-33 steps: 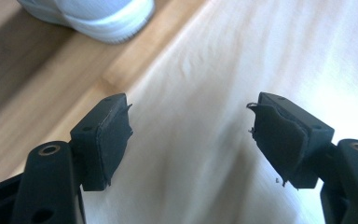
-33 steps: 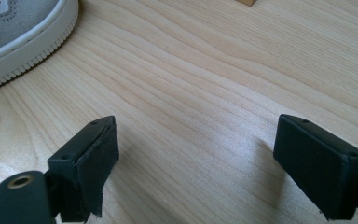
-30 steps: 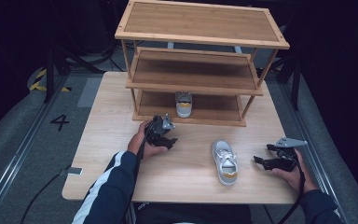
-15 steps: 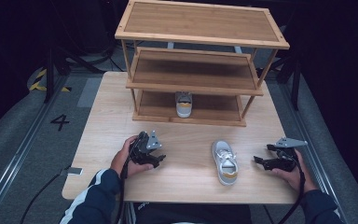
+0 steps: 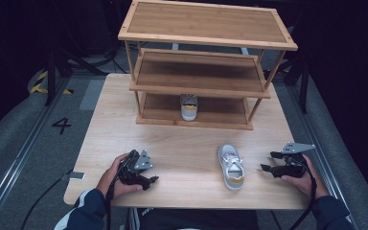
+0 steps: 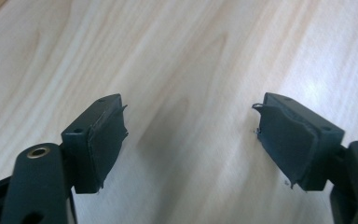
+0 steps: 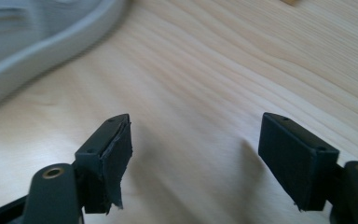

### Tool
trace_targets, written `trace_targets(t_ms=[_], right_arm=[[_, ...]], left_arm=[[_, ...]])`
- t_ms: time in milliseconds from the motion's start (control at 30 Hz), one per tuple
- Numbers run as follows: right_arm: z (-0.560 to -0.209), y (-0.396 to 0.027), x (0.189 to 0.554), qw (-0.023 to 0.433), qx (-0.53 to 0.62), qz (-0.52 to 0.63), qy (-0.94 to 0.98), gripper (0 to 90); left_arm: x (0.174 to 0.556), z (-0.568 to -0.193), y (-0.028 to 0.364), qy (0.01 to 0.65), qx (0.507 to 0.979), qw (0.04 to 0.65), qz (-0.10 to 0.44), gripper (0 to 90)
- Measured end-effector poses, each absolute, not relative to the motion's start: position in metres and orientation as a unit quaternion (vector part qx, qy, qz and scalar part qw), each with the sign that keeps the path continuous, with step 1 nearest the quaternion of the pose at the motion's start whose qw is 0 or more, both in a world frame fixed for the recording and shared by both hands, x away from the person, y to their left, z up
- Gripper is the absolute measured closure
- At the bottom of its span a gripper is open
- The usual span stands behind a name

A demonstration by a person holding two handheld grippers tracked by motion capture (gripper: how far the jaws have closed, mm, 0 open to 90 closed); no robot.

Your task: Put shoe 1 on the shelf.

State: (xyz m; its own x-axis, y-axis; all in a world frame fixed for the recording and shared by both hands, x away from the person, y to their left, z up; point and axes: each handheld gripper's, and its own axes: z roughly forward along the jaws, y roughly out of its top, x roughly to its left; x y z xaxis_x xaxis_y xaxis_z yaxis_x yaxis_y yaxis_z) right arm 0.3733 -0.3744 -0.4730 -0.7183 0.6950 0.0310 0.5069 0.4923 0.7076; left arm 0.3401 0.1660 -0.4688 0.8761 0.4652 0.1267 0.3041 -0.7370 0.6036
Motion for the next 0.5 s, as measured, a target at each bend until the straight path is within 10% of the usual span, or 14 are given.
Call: trace_targets(t_ms=[500], right_arm=[[-0.428,-0.316,0.322,0.089,0.192,0.394,0.894,28.8]], left_arm=[[0.338,-0.482,0.187,0.262,0.891,0.359,0.096,19.2]])
